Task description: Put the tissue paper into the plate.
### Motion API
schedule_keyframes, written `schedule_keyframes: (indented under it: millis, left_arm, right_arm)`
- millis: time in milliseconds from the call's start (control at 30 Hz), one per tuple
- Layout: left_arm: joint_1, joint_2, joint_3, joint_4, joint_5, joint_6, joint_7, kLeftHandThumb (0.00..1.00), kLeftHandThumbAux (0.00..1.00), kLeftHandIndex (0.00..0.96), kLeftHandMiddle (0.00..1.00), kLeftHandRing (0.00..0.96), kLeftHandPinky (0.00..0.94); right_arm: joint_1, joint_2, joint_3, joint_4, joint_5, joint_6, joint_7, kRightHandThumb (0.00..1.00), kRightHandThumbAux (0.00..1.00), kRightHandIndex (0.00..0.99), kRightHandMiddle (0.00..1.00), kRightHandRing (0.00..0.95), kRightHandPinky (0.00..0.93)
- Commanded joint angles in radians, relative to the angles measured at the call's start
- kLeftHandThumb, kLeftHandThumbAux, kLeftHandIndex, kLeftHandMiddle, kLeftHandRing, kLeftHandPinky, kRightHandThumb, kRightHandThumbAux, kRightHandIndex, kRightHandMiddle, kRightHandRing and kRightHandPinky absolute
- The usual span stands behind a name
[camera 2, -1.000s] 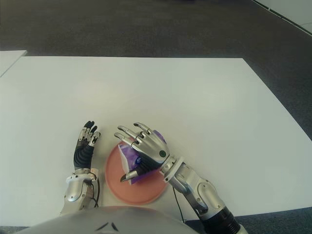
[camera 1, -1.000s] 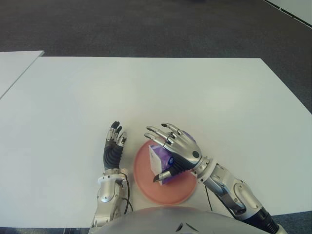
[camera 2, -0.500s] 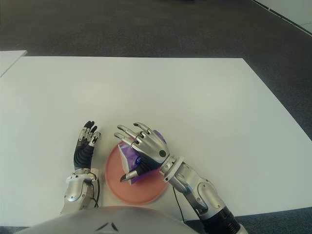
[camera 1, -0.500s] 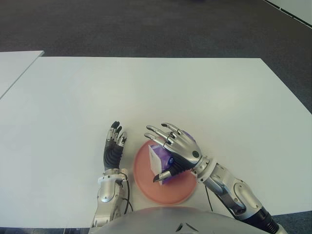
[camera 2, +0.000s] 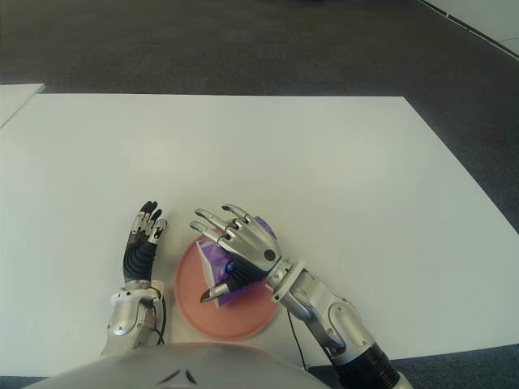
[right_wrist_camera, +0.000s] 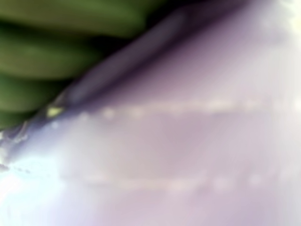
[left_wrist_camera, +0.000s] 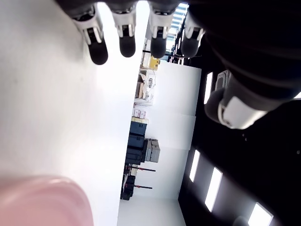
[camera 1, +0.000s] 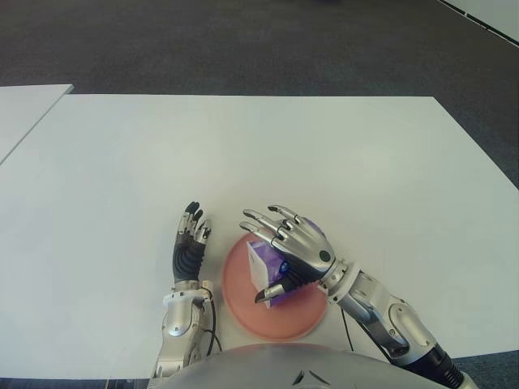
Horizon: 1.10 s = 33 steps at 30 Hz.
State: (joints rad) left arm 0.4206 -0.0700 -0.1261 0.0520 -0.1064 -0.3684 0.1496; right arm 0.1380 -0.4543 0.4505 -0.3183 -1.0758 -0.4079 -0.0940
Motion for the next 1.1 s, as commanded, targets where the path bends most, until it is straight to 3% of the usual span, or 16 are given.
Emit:
schedule_keyframes:
  millis: [33,333,1100]
  left_arm:
    - [0.016,-0.069,-0.008,0.034,0.006,0.021,0.018,0.241,0.538,0.082,0.073,0.07,0.101]
    - [0.014,-0.074,-0.005,0.04,-0.005,0.013,0.023,0.257,0.535,0.103,0.097,0.103,0.143]
    - [0.024,-0.057,-0.009,0.03,0.027,0.016,0.025,0.241,0.54,0.079,0.074,0.078,0.109]
  right_arm:
    - [-0.011,0.001,-0.003,-0.001,0.001,0.011,0.019,0.196,0.299,0.0,0.0,0.0,0.0]
    - [-0.014,0.002,-0.003,-0.004,-0.005,0.013,0.026,0.188,0.298,0.0,0.0,0.0,0.0]
    - [-0.004,0.004,0.002,-0.03,-0.025,0.029,0.045,0.164,0.321,0.0,0.0,0.0,0.0]
